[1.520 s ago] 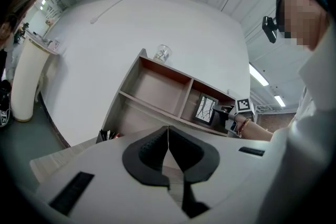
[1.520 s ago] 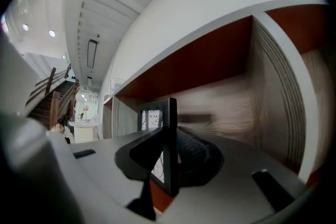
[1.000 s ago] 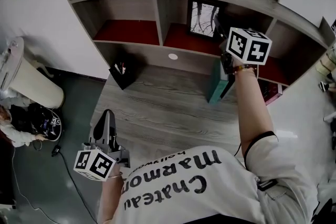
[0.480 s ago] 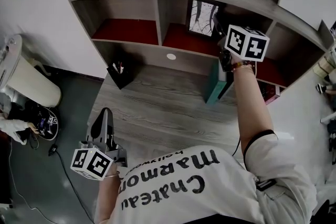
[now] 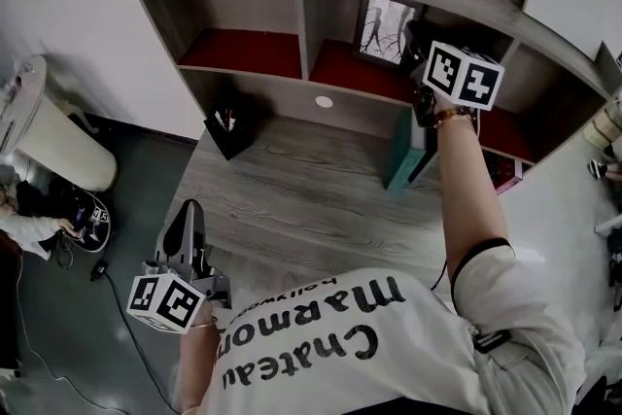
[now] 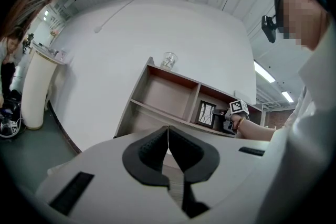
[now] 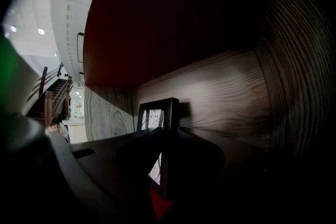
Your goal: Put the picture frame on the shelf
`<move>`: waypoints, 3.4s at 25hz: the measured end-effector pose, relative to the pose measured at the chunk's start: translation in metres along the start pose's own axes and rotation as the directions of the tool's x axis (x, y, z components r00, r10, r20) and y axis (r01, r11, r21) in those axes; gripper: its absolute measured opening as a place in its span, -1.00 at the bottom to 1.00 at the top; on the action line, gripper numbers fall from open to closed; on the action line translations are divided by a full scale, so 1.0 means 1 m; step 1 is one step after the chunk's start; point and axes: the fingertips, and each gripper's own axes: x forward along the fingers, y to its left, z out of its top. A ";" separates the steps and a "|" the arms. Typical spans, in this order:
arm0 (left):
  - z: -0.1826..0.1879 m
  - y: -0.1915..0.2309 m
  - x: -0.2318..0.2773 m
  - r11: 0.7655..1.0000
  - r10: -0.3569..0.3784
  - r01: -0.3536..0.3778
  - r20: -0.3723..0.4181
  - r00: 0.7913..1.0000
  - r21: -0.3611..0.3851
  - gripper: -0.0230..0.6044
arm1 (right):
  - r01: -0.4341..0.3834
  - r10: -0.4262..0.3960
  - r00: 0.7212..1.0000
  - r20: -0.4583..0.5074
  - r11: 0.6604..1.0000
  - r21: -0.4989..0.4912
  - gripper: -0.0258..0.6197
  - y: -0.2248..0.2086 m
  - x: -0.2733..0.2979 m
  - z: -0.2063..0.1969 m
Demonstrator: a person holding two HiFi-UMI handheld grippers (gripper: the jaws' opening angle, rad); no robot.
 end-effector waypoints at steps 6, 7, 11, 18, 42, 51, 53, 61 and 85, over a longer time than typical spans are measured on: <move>0.004 0.002 0.000 1.000 -0.001 0.001 0.004 1.000 0.013 -0.87 | 0.022 -0.022 1.000 -0.005 1.000 -0.022 -0.61 -0.002 0.002 0.001; 0.005 0.002 0.001 1.000 -0.002 0.002 0.002 1.000 0.016 -0.87 | 0.027 -0.027 1.000 -0.004 0.999 -0.024 -0.61 -0.002 0.002 0.001; 0.005 0.004 0.000 1.000 0.002 -0.002 -0.002 1.000 0.019 -0.87 | 0.035 -0.035 0.999 0.000 0.999 -0.039 -0.61 -0.002 0.002 0.000; 0.002 0.009 0.001 1.000 0.003 -0.003 -0.012 1.000 0.013 -0.87 | 0.052 -0.052 0.999 0.007 0.997 -0.058 -0.59 -0.001 0.005 0.000; 0.002 -0.005 -0.011 0.991 -0.119 0.123 -0.098 0.988 0.043 -0.87 | -0.004 -0.001 0.996 0.088 0.998 0.057 -0.60 0.051 -0.071 -0.007; 0.017 -0.022 -0.029 0.962 -0.258 0.265 -0.100 0.961 0.060 -0.87 | -0.059 0.051 0.998 0.044 0.982 0.181 -0.82 0.112 -0.130 -0.055; 0.019 -0.028 -0.034 0.951 -0.296 0.302 -0.097 0.950 0.063 -0.87 | -0.082 0.075 0.996 0.043 0.973 0.218 -0.86 0.132 -0.142 -0.062; 0.018 -0.041 -0.063 0.914 -0.394 0.401 -0.104 0.913 0.054 -0.87 | -0.141 0.130 0.989 0.069 0.972 0.189 -0.91 0.202 -0.202 -0.065; -0.011 -0.053 -0.160 0.860 -0.506 0.511 -0.132 0.852 0.003 -0.87 | -0.022 0.016 0.999 0.042 0.992 0.125 -0.91 0.272 -0.344 -0.113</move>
